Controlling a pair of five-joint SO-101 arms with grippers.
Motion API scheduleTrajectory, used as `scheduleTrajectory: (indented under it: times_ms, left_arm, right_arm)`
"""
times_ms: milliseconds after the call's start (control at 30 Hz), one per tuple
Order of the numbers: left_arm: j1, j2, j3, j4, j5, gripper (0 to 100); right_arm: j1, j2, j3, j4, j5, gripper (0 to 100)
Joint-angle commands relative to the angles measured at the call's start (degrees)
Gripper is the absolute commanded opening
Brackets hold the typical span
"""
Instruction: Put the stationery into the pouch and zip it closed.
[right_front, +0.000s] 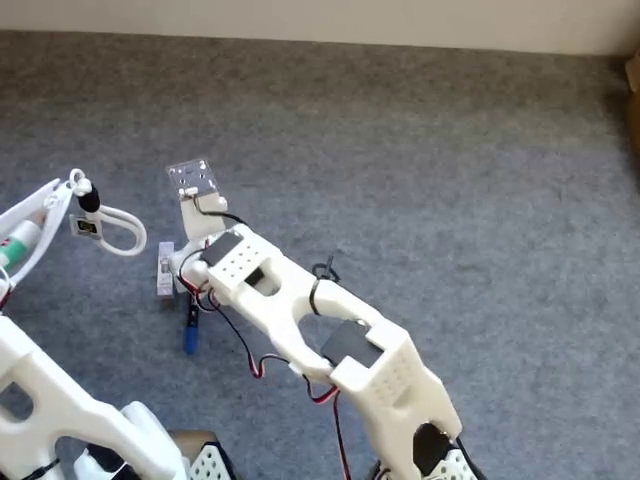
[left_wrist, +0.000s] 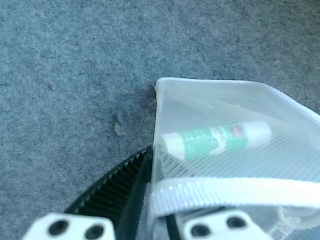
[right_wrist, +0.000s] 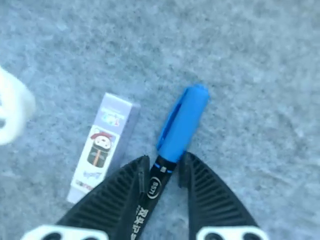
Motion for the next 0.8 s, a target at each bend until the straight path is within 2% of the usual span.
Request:
scheduleTrajectory:
  times_ms: [0, 233, 533, 767]
  left_arm:
    - [1.1, 0.0, -0.9, -1.1, 0.4, 1]
    - [1.1, 0.0, -0.6, -1.1, 0.4, 1]
    - [1.2, 0.0, -0.6, -1.1, 0.4, 1]
    - [1.3, 0.0, -0.6, -1.1, 0.4, 1]
  right_arm:
    - [-0.8, 2.2, -4.7, 6.9, 3.5, 0.4]
    - [2.0, 2.2, -8.2, 18.1, 9.4, 0.8]
    - [7.6, 1.8, -8.2, 22.5, 21.7, 0.8]
    - [8.7, -1.8, -8.2, 26.6, 25.1, 0.8]
